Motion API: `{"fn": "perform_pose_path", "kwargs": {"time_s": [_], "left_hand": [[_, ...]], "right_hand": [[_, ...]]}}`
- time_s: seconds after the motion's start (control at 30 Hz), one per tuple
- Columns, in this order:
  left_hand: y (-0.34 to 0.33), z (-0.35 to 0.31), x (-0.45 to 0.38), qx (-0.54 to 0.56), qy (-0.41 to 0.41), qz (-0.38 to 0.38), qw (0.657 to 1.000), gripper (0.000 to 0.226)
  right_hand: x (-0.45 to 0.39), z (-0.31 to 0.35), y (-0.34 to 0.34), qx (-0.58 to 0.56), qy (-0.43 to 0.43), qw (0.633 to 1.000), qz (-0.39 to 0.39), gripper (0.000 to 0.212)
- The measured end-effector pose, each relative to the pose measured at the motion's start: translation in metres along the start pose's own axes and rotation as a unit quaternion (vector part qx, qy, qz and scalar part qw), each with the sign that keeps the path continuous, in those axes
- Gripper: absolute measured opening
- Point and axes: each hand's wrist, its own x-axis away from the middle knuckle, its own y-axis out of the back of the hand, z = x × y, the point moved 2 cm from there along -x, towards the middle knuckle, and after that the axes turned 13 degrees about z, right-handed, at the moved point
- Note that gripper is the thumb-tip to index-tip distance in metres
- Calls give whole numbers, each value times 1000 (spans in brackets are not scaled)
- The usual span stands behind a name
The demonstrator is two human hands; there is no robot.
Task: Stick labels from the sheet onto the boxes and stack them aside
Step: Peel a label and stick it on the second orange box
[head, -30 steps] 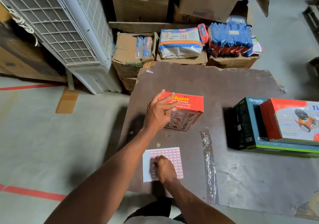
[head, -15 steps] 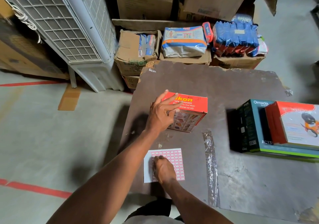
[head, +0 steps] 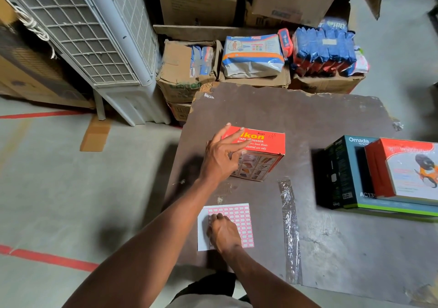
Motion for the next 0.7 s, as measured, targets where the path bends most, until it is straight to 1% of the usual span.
{"fn": "perform_pose_path", "kwargs": {"time_s": [0.2, 0.37, 0.53, 0.7], "left_hand": [[-1, 2, 0, -6, 3, 9, 1000, 44], [0, 2, 1, 0, 2, 9, 1000, 44], [-1, 2, 0, 7, -2, 4, 1000, 43], [-1, 2, 0, 9, -5, 1, 1000, 42]], "right_hand": [[0, -1, -3, 25, 6, 1000, -2, 37], [1, 1, -7, 32, 9, 999, -2, 38], [1, -1, -11, 57, 19, 998, -5, 43], [1, -4, -4, 38, 21, 999, -6, 37]]}}
